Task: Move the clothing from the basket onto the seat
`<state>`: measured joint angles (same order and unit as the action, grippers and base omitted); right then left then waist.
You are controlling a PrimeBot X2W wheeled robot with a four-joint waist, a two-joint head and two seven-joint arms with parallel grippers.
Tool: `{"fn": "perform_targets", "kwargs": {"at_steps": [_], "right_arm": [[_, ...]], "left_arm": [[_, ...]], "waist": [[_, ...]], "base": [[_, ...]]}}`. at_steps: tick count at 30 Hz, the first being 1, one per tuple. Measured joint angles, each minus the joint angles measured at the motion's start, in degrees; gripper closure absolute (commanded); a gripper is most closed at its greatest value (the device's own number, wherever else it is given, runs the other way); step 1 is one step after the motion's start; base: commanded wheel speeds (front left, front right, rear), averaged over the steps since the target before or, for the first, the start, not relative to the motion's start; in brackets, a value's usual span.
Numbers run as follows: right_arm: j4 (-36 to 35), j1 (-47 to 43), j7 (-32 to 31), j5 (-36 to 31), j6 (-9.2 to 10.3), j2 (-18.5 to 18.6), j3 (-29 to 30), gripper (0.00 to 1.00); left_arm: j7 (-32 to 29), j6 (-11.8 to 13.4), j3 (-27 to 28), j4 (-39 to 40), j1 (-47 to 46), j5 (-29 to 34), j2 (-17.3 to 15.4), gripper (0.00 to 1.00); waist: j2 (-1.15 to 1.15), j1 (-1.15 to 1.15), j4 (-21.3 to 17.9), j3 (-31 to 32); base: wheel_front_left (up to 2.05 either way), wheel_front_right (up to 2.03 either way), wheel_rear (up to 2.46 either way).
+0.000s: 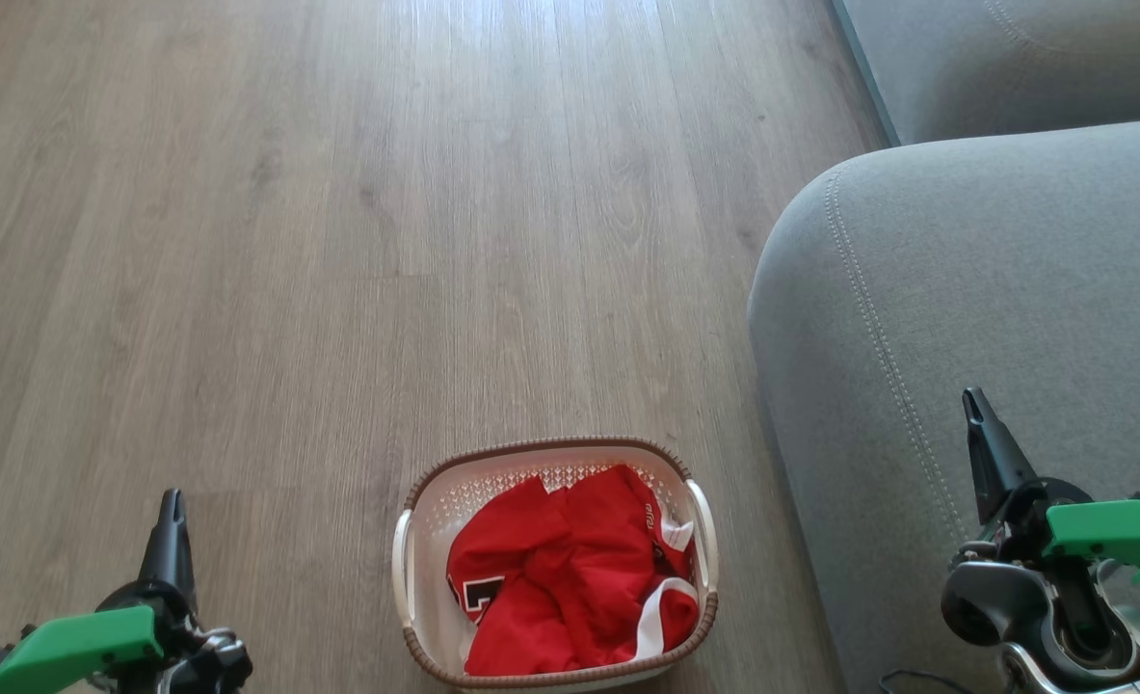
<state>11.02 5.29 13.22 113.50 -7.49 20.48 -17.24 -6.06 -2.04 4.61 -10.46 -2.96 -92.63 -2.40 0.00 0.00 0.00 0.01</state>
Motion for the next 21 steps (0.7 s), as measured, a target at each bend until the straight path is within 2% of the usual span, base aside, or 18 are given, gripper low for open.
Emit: {"fn": "perform_targets", "kwargs": {"at_steps": [21], "right_arm": [[-0.01, 0.00, 0.18, 0.00, 0.00, 0.01, -0.01, 1.00]], "left_arm": [[0.00, 0.01, 0.01, 0.00, 0.00, 0.00, 0.01, 1.00]], "waist": [[0.00, 0.00, 0.00, 0.00]], "base": [[0.00, 0.00, 0.00]]}}
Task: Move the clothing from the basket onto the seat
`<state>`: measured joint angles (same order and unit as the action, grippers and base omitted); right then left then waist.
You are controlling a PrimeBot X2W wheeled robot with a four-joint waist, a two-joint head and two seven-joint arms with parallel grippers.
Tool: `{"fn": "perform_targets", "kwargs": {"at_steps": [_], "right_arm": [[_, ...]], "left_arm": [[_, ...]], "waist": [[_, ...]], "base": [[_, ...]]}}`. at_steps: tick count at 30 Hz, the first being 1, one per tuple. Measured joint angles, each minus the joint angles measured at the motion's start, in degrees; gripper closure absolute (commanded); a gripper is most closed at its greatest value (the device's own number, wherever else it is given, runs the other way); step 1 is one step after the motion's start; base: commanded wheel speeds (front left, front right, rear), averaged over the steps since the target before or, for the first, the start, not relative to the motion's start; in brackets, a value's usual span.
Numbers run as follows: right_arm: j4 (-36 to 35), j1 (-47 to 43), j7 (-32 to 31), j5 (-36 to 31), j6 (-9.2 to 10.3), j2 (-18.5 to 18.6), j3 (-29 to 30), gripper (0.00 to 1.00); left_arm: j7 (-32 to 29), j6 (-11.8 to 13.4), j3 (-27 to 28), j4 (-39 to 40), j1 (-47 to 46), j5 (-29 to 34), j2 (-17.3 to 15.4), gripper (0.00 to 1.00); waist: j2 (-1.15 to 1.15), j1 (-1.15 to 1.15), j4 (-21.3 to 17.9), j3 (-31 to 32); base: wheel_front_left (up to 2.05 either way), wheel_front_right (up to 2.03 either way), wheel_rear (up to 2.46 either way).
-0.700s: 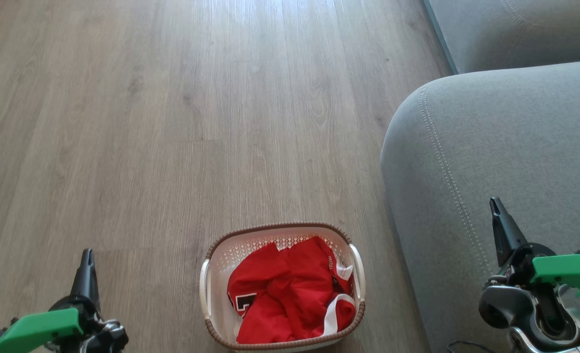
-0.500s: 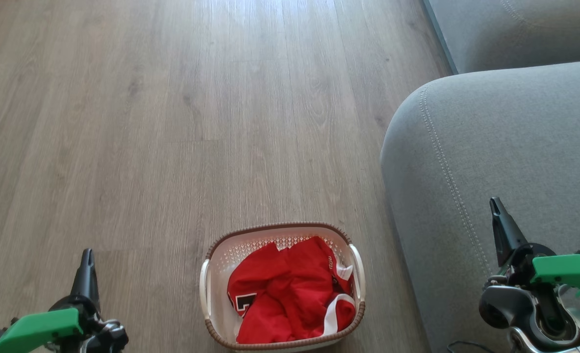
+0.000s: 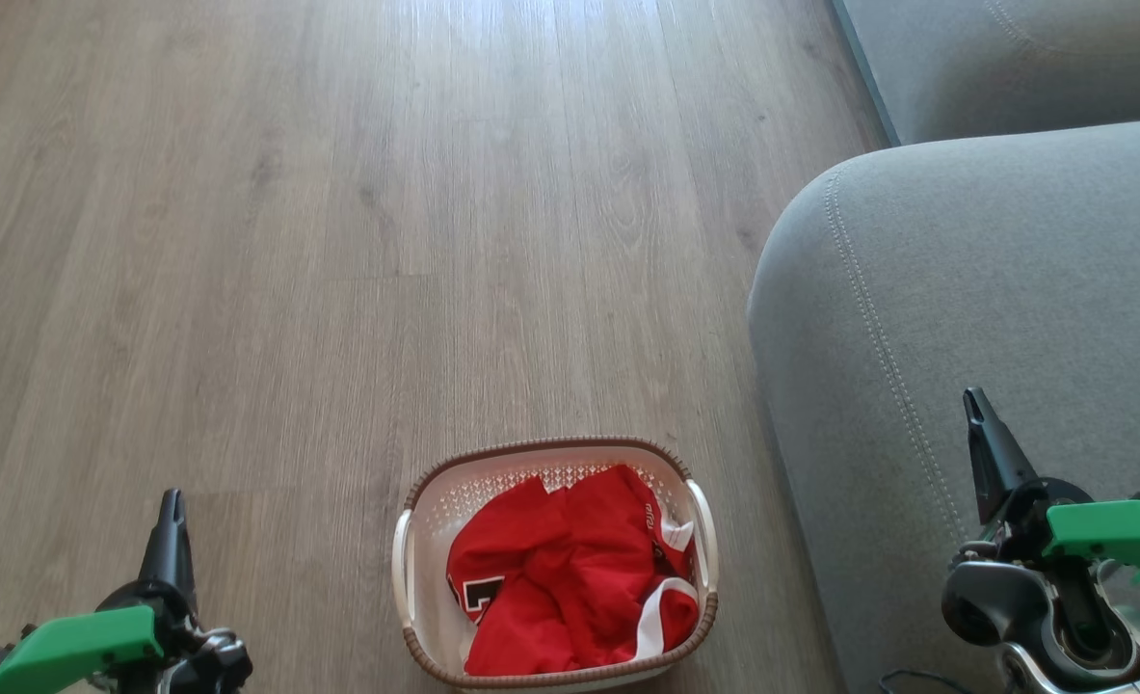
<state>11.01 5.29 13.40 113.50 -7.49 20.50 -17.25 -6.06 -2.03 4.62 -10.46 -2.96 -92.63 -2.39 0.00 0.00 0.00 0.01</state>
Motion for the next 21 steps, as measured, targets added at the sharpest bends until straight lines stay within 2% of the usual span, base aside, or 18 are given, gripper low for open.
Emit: {"fn": "perform_targets", "kwargs": {"at_steps": [14, 15, 21], "right_arm": [[0.00, 0.00, 0.00, 0.00, 0.00, 0.00, -0.01, 1.00], [0.00, 0.00, 0.00, 0.00, 0.00, 0.00, -0.01, 0.00], [4.38, -3.52, -0.02, 0.00, -0.01, -2.30, -1.47, 0.00]], "left_arm": [[0.00, 0.00, 0.00, 0.00, 0.00, 0.00, 0.00, 1.00], [0.00, 0.00, 0.00, 0.00, 0.00, 0.00, 0.00, 0.00], [0.08, 0.04, -0.27, -4.87, 2.75, -0.01, 0.63, 0.00]], "waist": [[0.00, 0.00, 0.00, 0.00], [0.00, 0.00, 0.00, 0.00], [0.00, 0.00, 0.00, 0.04]], "base": [[0.00, 0.00, 0.00], [0.00, 0.00, 0.00], [0.00, 0.00, 0.00]]}}
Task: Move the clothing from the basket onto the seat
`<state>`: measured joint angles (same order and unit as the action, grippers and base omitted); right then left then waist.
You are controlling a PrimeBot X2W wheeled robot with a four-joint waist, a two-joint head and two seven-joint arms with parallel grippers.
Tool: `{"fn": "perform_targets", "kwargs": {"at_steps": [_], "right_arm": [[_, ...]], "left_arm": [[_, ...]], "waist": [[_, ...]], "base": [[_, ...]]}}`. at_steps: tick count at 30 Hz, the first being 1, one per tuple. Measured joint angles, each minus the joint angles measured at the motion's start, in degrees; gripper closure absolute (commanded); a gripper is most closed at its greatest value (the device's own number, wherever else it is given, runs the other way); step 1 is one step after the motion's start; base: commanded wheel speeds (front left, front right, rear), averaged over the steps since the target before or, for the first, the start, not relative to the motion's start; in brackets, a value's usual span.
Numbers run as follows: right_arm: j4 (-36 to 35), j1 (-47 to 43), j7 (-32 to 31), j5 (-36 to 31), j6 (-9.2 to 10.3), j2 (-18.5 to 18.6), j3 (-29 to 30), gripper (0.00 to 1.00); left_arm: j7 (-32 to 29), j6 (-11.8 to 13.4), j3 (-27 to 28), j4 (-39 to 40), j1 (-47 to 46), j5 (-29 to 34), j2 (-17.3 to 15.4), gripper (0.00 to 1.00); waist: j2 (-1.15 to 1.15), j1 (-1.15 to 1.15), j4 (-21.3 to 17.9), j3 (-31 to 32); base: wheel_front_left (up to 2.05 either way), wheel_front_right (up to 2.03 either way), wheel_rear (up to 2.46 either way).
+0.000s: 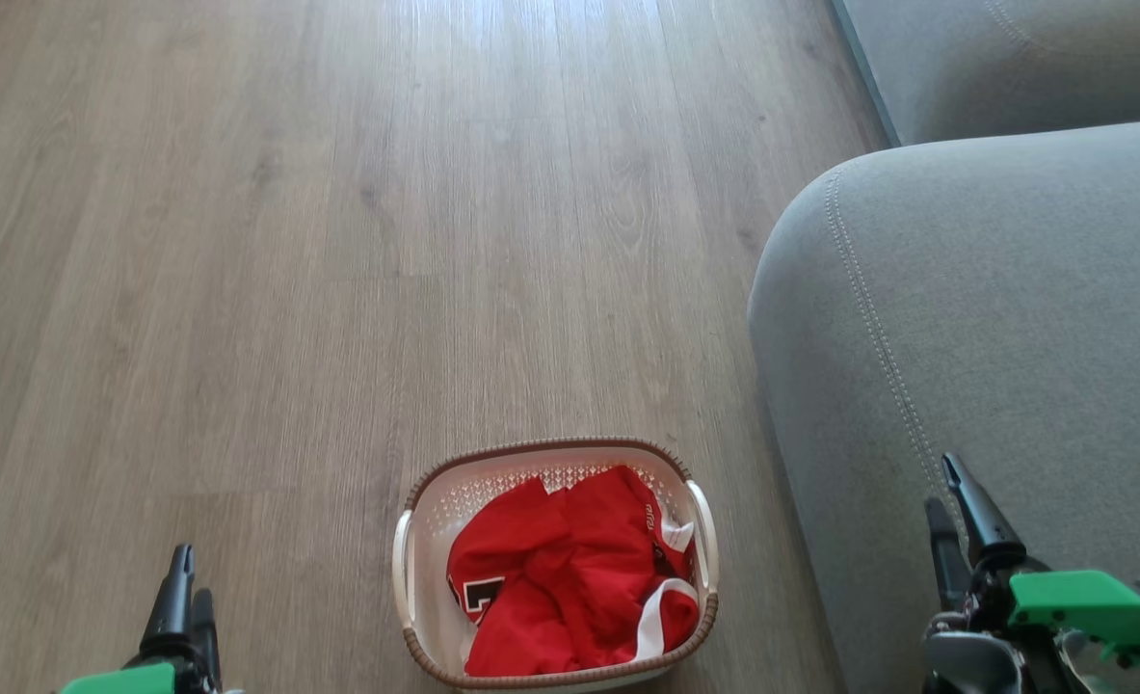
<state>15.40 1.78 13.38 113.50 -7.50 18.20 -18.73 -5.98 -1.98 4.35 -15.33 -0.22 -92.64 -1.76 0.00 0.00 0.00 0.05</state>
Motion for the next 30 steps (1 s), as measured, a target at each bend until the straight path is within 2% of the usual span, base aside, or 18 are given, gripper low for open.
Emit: {"fn": "perform_targets", "kwargs": {"at_steps": [13, 30], "right_arm": [[0.33, -0.89, 0.00, -4.32, 0.00, -1.70, 1.45, 0.00], [-2.07, -0.97, 0.01, -18.00, 0.00, -3.60, 4.75, 0.00]], "left_arm": [[2.09, 0.01, -1.30, 0.99, 0.74, 1.54, 0.05, 0.00], [4.66, 1.82, -3.38, 4.37, 1.15, 11.23, 0.04, 0.00]], "waist": [[0.00, 0.00, 0.01, 0.55], [0.00, 0.00, 0.06, 1.18]], "base": [[0.00, 0.00, 0.00], [0.00, 0.00, 0.00]]}}
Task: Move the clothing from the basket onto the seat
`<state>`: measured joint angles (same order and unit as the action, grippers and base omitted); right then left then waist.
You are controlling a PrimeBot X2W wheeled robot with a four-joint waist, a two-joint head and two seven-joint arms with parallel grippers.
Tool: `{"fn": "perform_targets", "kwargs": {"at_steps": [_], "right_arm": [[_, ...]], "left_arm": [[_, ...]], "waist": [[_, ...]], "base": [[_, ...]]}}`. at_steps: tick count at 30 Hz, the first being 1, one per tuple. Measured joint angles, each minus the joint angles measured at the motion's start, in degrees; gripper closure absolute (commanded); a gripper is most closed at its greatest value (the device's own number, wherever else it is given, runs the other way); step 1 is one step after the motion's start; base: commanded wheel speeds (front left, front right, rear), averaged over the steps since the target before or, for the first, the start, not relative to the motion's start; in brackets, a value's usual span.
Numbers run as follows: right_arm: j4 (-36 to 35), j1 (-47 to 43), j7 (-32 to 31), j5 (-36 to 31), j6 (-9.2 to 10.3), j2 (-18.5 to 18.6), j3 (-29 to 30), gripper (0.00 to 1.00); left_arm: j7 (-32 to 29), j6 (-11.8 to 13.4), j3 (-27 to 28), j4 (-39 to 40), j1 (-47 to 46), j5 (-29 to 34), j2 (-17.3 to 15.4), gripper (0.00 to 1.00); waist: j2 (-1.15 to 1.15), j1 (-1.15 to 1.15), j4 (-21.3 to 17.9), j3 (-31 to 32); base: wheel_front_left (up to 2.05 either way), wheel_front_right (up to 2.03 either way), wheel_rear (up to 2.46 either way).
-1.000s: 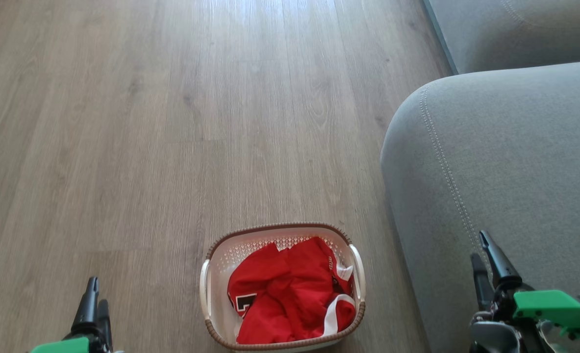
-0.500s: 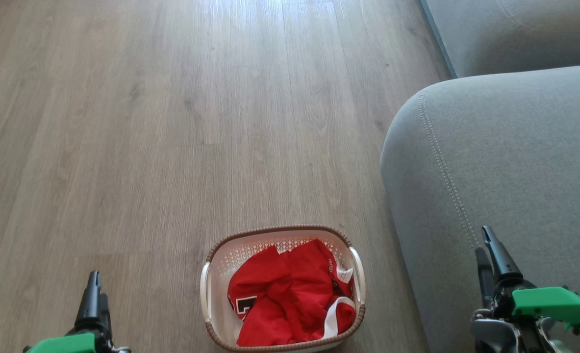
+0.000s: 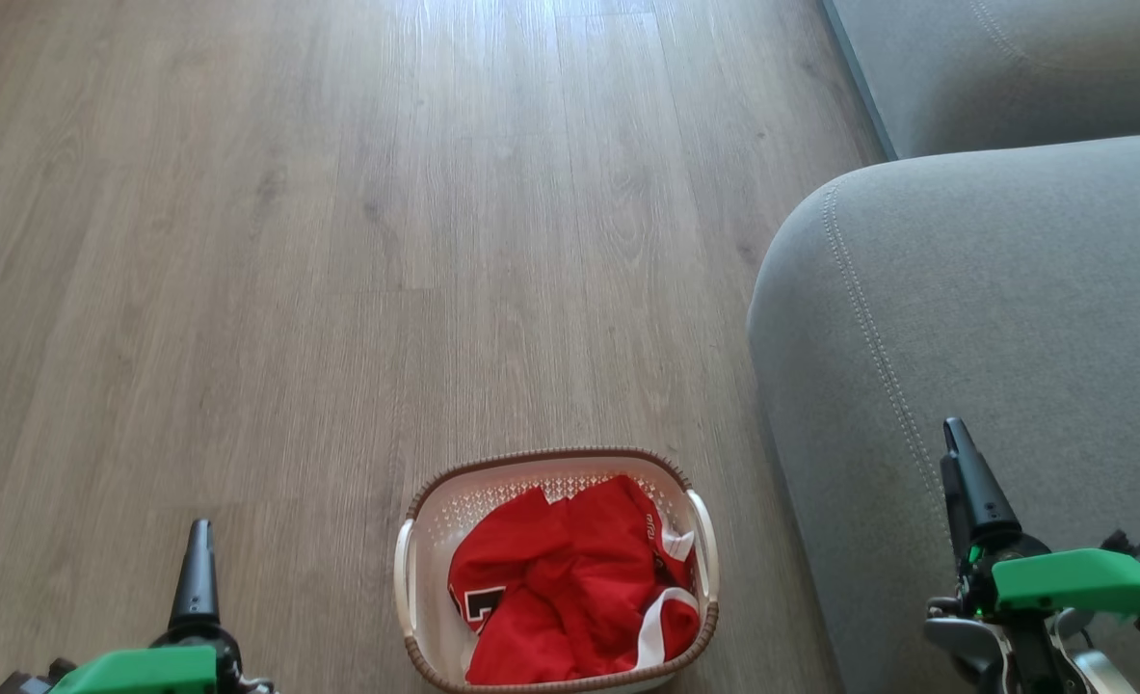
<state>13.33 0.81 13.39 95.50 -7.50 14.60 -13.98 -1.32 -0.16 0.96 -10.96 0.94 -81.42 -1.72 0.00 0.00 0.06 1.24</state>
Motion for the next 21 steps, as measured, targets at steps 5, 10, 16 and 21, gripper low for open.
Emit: {"fn": "perform_targets", "kwargs": {"at_steps": [5, 10, 16, 21], "right_arm": [[-1.24, -0.14, 0.01, -6.67, 0.00, -0.62, 0.89, 0.00], [-2.03, -0.25, 0.02, -11.07, 0.00, -1.32, 1.38, 0.00], [-2.86, -0.33, 0.09, -18.14, 0.00, -1.78, 2.31, 0.00], [-3.04, -0.41, 0.25, -23.06, 0.01, -2.49, 2.67, 0.00]], "left_arm": [[1.01, 0.71, -0.88, 0.93, 0.07, 5.70, -0.01, 0.00], [1.71, 0.87, -1.92, 1.24, 0.08, 9.85, -0.01, 0.00], [2.93, 1.30, -2.94, 1.67, 0.12, 16.67, -0.02, 0.00], [3.53, 1.72, -3.64, 1.83, 0.30, 21.95, -0.03, 0.00]], "waist": [[0.00, 0.00, 0.03, 0.20], [0.00, 0.00, 0.05, 0.33], [0.00, 0.00, 0.07, 0.51], [0.00, 0.00, 0.08, 0.62]], "base": [[0.00, 0.00, 0.00], [0.00, 0.00, 0.00], [0.00, 0.00, 0.00], [0.00, 0.00, 0.00]]}}
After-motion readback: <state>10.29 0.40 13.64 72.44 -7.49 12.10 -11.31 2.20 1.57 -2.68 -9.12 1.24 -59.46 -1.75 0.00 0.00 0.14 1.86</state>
